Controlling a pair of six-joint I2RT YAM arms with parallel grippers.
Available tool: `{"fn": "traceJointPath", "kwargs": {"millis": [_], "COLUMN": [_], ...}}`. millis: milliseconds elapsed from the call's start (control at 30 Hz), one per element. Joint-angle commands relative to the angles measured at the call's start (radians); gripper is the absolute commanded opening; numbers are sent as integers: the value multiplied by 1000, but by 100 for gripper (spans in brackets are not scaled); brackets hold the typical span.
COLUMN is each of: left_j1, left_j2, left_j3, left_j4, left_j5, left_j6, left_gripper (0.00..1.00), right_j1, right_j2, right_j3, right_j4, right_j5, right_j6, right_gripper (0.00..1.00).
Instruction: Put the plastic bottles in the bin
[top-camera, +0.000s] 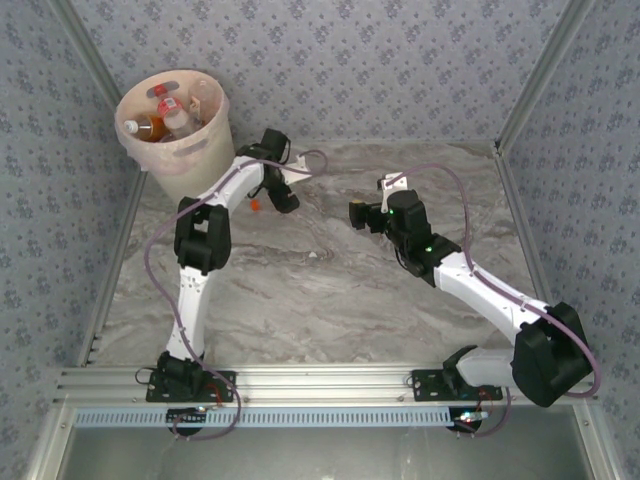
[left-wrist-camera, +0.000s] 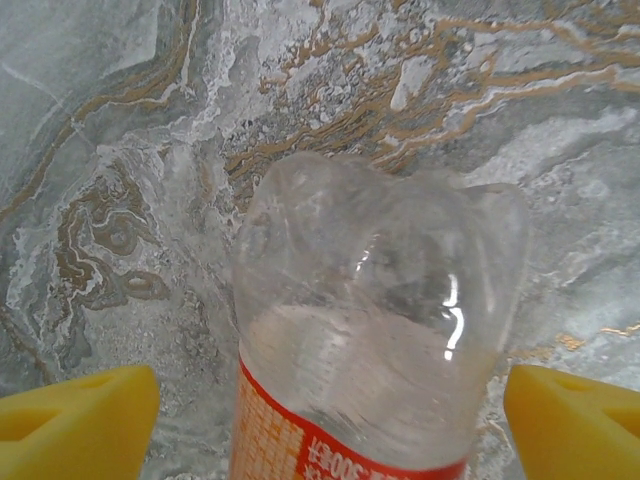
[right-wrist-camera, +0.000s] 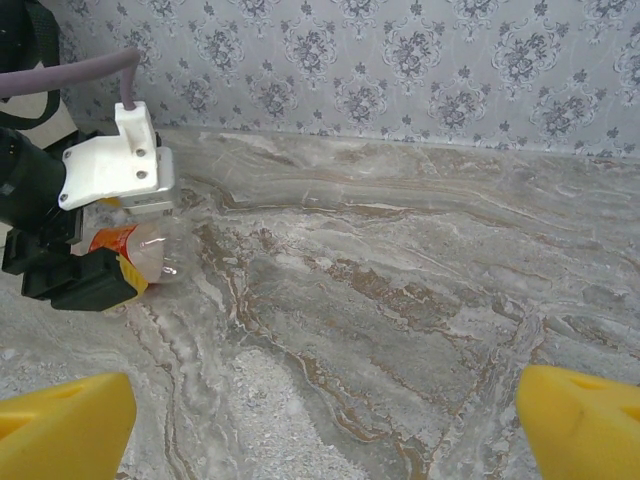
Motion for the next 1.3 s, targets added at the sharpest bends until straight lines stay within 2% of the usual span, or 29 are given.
{"fn": "traceJointPath", "kwargs": {"millis": [0, 200, 333, 467, 600, 733, 833, 1067, 1267], "left_j1": [10, 14, 17, 38, 54, 78, 89, 93, 93], "left_j2": [30, 47, 45, 10, -43, -111, -179, -314, -536], "left_j3": [40, 1, -5, -39, -135, -239, -340, -521, -588], "left_j4": [-73, -26, -14, 9, 83, 168, 251, 370, 433], "left_j5": [30, 8, -11, 44, 75, 114, 149, 146, 163], "left_j6": [34, 17, -25, -105, -170, -295, -400, -571, -732], "left_gripper": [87, 82, 73, 61, 55, 49, 47, 47, 47], "right_j1": [2, 2, 1, 3, 4, 4, 4, 7, 9], "right_j2": [-22, -21, -20, -21, -28, -38, -37, -36, -59], "right_j3": [19, 22, 23, 24, 19, 11, 4, 9, -18], "right_j4": [-15, -21, -18, -20, -24, -16, 0, 20, 76], "right_j5": [25, 30, 32, 33, 35, 42, 41, 23, -12], "right_j6": [12, 13, 14, 14, 14, 14, 14, 23, 30], "right_gripper": [100, 100, 100, 100, 100, 100, 100, 100, 100]}}
